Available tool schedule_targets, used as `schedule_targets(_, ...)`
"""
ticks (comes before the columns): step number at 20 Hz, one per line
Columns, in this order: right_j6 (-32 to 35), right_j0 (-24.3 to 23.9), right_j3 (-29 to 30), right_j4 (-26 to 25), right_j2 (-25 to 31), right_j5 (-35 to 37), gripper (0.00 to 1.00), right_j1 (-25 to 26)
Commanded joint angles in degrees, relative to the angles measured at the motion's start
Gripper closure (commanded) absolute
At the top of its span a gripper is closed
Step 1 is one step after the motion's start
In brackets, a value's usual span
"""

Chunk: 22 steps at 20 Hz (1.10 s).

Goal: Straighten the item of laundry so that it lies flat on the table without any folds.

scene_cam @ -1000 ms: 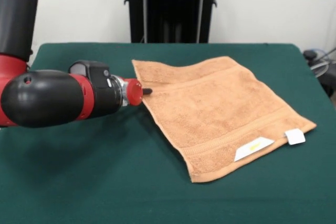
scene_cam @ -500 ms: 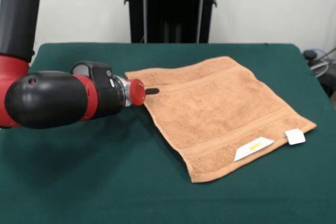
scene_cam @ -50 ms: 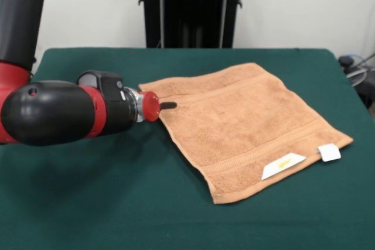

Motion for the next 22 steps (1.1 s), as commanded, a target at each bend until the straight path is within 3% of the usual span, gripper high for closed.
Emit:
schedule_targets(1, -14.52, 2.04, -5.89, -5.28, -3.05, 3.36, 0.00, -0.52)
schedule_targets(11, -17.57, 4.73, -9.54, -9.58, -3.71, 6.51, 0.00, -2.20)
schedule_targets(16, -23.57, 6.14, -17.42, -14.53, -2.72, 11.32, 0.00, -0.85)
schedule_targets(22, -33.41, 8.48, -28.61, -23.87, 0.27, 16.39, 0.00, 0.75)
